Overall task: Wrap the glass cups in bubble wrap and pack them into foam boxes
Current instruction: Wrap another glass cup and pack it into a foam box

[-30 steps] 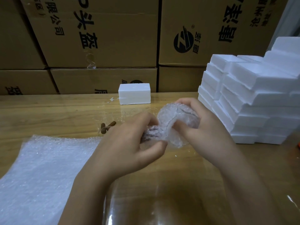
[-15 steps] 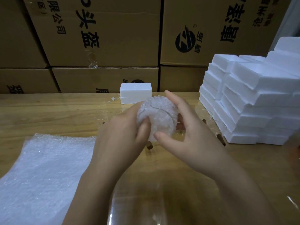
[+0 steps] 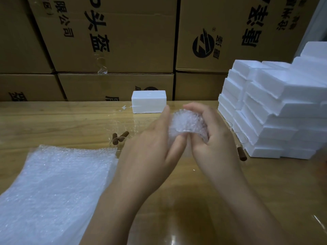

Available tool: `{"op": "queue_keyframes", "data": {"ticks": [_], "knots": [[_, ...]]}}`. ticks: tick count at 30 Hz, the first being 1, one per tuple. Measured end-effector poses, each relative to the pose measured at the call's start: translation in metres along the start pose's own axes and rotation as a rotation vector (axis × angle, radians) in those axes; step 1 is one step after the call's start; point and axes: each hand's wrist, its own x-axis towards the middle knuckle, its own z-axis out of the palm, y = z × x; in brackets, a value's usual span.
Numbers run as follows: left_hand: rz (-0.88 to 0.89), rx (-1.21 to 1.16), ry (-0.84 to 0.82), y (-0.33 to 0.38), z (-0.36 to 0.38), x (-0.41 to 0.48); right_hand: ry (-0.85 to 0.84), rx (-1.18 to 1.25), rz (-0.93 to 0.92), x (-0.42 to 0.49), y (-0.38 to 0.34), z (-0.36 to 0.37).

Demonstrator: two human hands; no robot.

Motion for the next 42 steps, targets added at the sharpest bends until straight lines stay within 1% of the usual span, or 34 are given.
{"op": "queue_keyframes", "data": {"ticks": [3,5,7,9,11,12,14,18,20,24,26,27,29,31,33,34,36,39,42], "knots": [[0.024,-0.020,0.015,-0.002,-0.002,0.000,-0.106,-0.016,-0.011,0.001,0.000,0.001],[0.014,-0.043,0.023,-0.002,-0.001,0.002,-0.117,-0.037,-0.039,0.001,-0.001,-0.001],[0.003,-0.018,0.057,-0.001,0.001,0.004,-0.149,0.000,-0.047,0.000,-0.003,-0.004],[-0.009,0.016,0.117,-0.002,0.002,0.005,-0.222,0.121,0.016,-0.001,-0.005,-0.005],[-0.031,0.007,0.171,-0.003,0.004,0.007,-0.257,0.208,0.110,-0.003,-0.006,-0.006],[-0.031,0.005,0.197,-0.004,0.006,0.007,-0.252,0.208,0.134,-0.003,-0.006,-0.006],[-0.025,0.014,0.241,-0.003,0.009,0.007,-0.205,0.123,0.109,-0.005,-0.008,-0.002],[-0.034,-0.037,0.273,0.006,0.022,0.004,0.007,0.003,0.025,-0.005,-0.010,0.002],[-0.024,-0.054,0.243,0.010,0.026,0.002,0.070,-0.054,-0.009,-0.003,-0.007,-0.003],[-0.060,-0.019,0.109,0.011,0.025,0.000,0.085,-0.250,-0.054,-0.001,-0.003,-0.008],[-0.021,0.082,0.067,0.011,0.023,0.000,0.061,-0.326,-0.131,0.000,-0.004,-0.005],[-0.013,0.119,0.053,0.010,0.022,0.000,0.043,-0.354,-0.187,0.000,-0.005,-0.003],[-0.034,0.090,0.058,0.006,0.021,0.002,0.018,-0.327,-0.246,0.000,-0.004,-0.001],[-0.055,-0.034,0.096,0.004,0.018,0.004,-0.010,-0.147,-0.158,-0.001,-0.004,0.001],[-0.130,-0.194,0.156,0.000,0.016,0.006,-0.050,0.029,-0.005,-0.002,-0.005,0.002],[-0.179,-0.261,0.173,-0.003,0.017,0.007,-0.070,0.076,0.066,-0.003,-0.005,0.004],[-0.211,-0.321,0.191,-0.005,0.021,0.007,-0.072,0.079,0.128,-0.004,-0.003,0.007],[-0.198,-0.354,0.204,0.001,0.028,0.005,0.014,-0.009,0.115,-0.004,-0.004,0.008],[-0.161,-0.357,0.123,0.004,0.032,0.004,0.065,-0.096,0.098,-0.002,-0.002,0.001]]}}
